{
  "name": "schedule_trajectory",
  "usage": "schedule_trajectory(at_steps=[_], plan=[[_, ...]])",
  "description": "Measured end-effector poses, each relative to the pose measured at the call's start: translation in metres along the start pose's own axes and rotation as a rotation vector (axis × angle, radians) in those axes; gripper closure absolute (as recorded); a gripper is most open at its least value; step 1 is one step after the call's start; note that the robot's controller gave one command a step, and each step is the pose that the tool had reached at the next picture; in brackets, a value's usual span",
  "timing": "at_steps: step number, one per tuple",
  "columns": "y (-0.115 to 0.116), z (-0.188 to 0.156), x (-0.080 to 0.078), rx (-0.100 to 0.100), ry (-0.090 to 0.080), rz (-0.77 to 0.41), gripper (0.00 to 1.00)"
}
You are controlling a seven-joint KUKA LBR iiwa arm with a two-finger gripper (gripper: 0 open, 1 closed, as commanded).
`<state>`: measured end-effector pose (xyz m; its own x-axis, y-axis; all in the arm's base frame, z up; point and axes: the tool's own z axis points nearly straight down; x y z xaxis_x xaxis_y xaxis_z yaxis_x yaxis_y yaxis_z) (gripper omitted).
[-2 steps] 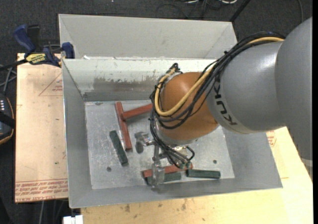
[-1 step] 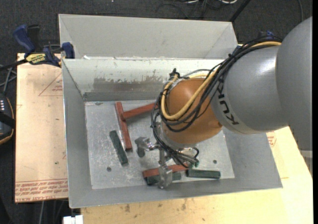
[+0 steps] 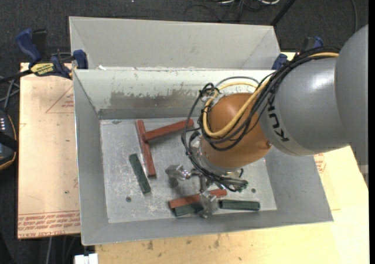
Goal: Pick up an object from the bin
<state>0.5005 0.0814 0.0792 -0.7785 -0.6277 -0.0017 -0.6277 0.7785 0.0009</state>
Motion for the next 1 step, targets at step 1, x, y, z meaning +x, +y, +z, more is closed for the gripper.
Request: schedule_trajectory(at_steps=[1], plan=[[0.0048,-0.0029,0.0080,0.003,-0.004,-0.062,0.00]])
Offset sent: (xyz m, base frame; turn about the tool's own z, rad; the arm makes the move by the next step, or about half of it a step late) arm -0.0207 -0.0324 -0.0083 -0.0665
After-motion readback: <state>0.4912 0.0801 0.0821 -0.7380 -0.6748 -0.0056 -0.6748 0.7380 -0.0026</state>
